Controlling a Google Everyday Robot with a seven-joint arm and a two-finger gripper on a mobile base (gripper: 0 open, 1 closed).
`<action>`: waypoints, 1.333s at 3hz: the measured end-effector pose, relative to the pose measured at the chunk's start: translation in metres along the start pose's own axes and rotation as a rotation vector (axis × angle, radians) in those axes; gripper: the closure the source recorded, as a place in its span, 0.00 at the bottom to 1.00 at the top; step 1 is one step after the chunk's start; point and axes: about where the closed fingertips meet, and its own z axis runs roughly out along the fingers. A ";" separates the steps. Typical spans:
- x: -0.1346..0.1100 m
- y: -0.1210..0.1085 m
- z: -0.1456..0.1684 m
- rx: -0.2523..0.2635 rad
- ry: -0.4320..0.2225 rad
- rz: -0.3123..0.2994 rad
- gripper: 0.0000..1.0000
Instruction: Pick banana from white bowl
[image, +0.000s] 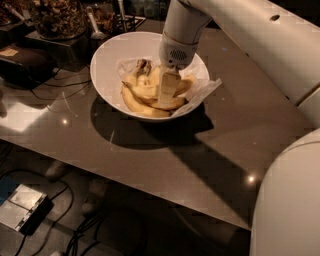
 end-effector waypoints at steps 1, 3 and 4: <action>-0.001 0.004 0.005 0.007 -0.002 -0.018 0.57; -0.001 0.004 0.006 0.007 -0.002 -0.020 0.99; -0.003 0.007 -0.006 0.037 -0.019 -0.020 1.00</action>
Offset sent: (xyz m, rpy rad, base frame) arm -0.0028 0.0018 -0.0038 0.0006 -0.0102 0.0134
